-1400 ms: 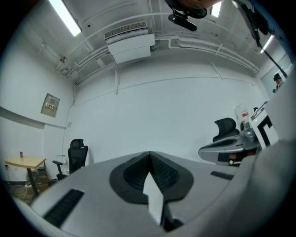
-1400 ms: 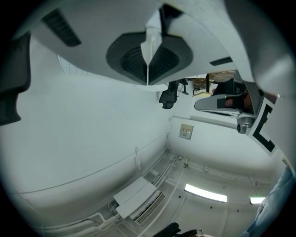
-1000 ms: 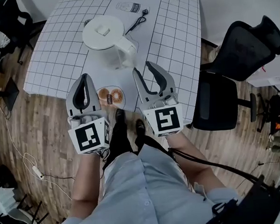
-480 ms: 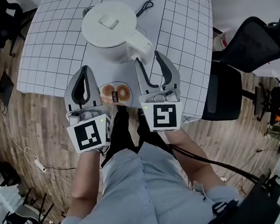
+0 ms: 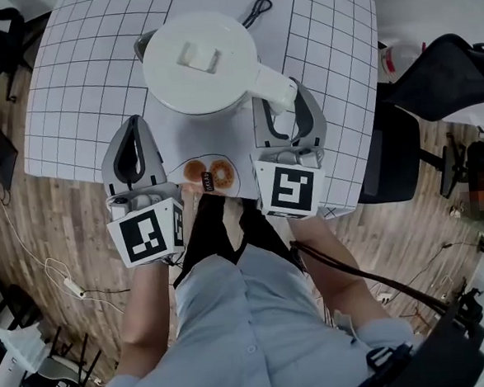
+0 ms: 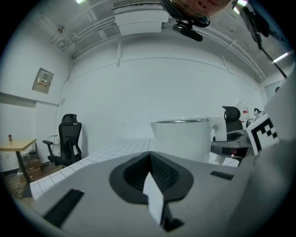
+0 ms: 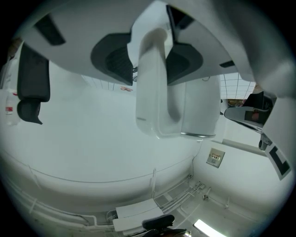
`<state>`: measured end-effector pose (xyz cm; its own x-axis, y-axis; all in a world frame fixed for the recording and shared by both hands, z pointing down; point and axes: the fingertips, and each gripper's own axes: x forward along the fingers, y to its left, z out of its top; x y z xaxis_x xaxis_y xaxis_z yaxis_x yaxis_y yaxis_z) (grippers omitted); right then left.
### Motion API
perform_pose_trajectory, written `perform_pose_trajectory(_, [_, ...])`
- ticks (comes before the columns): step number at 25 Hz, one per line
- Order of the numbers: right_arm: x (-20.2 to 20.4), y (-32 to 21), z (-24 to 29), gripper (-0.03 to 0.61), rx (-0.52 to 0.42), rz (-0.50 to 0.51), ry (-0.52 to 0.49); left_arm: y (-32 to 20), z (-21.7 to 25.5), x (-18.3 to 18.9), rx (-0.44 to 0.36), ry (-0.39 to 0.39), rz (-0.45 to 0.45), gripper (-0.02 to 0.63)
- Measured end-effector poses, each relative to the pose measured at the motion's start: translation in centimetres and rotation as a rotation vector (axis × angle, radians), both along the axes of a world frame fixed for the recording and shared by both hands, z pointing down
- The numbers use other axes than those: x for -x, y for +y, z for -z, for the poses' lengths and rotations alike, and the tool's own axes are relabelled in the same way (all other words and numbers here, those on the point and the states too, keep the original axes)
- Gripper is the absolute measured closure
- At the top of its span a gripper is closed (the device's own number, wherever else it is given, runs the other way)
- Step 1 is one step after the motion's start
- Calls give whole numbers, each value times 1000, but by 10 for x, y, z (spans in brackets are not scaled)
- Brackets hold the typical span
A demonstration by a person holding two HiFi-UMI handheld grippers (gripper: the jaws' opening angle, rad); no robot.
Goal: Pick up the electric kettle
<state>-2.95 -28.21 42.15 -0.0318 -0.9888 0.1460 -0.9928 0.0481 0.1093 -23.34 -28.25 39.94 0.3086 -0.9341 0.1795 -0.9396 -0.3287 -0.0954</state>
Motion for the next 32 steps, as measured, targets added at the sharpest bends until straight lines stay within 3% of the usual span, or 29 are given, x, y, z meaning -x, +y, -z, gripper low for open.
perform_pose_trajectory(8, [-11, -23, -4, 431, -2, -75, 11, -20, 0, 14, 7, -4, 18, 615])
perform_pose_trajectory(13, [-13, -31, 1, 480, -35, -118, -43, -24, 1, 23, 4, -6, 39, 615])
perform_pose_trajectory(32, [-32, -65, 39, 480, -105, -173, -105, -39, 27, 47, -45, 4, 71, 615])
